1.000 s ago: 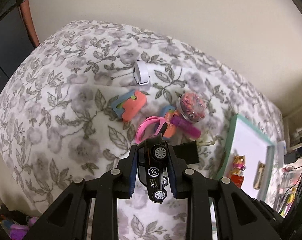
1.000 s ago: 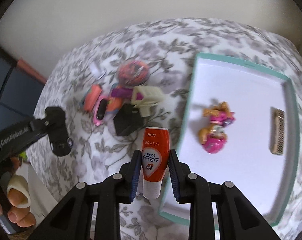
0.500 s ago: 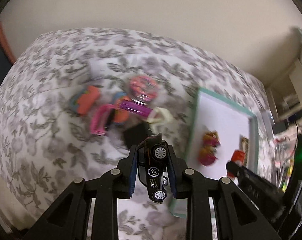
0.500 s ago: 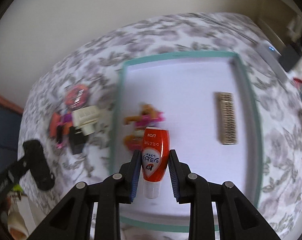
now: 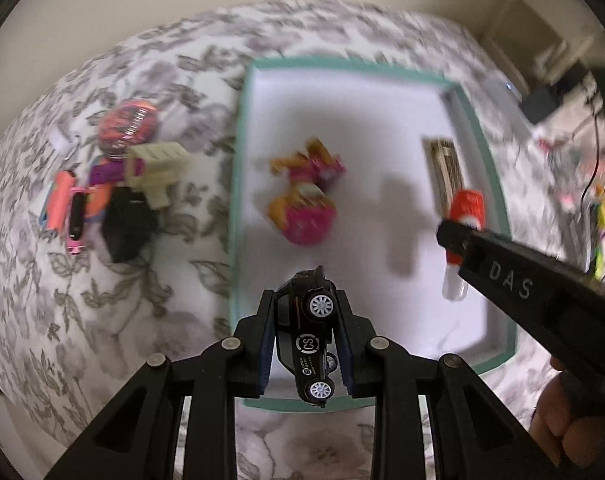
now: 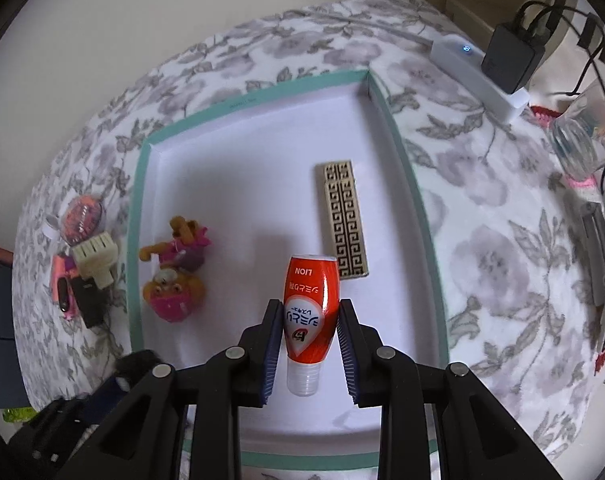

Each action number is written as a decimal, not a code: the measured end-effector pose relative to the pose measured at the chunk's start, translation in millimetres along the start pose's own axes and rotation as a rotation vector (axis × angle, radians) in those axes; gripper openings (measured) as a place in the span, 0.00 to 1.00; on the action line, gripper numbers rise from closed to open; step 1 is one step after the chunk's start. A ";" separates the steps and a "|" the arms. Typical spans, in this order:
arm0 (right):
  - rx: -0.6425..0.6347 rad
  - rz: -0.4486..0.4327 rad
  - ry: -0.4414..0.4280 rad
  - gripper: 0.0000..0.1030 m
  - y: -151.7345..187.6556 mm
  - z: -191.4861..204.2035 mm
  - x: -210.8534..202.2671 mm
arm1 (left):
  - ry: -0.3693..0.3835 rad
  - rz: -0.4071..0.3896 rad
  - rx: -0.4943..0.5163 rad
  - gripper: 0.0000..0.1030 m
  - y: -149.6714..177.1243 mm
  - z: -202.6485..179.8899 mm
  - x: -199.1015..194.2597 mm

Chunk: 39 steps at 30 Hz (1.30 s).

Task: Organize rigid objects
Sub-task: 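Carry the tube and black car into the white tray and release both, then move both tools back over the remaining toy pile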

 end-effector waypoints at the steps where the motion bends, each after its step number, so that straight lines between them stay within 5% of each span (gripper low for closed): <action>1: -0.001 0.011 0.001 0.29 1.7 0.1 3.8 | -0.007 0.013 0.014 0.28 2.4 -4.4 5.1; 21: -0.015 0.086 0.039 0.30 12.2 2.0 34.4 | -0.074 0.093 0.041 0.30 16.0 -10.6 45.3; 24: -0.004 0.094 0.042 0.30 10.6 -0.4 31.8 | -0.070 0.092 0.030 0.36 11.0 -12.3 42.7; 27: -0.004 0.080 0.044 0.31 7.0 0.6 26.4 | -0.052 0.083 0.017 0.50 8.0 -8.7 33.9; 39: -0.062 -0.086 0.029 0.36 -12.5 25.6 -34.3 | 0.005 -0.046 -0.089 0.57 -12.5 27.4 -18.7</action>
Point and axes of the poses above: each gripper's, at about its wrist camera, not at the fingertips, and x roughly the way its jaws point, z to its left, y to its underside, the point moved 7 cm from there along x, roughly the way its jaws point, and after that the axes turned 5 degrees about -y, right-handed, at the moved point
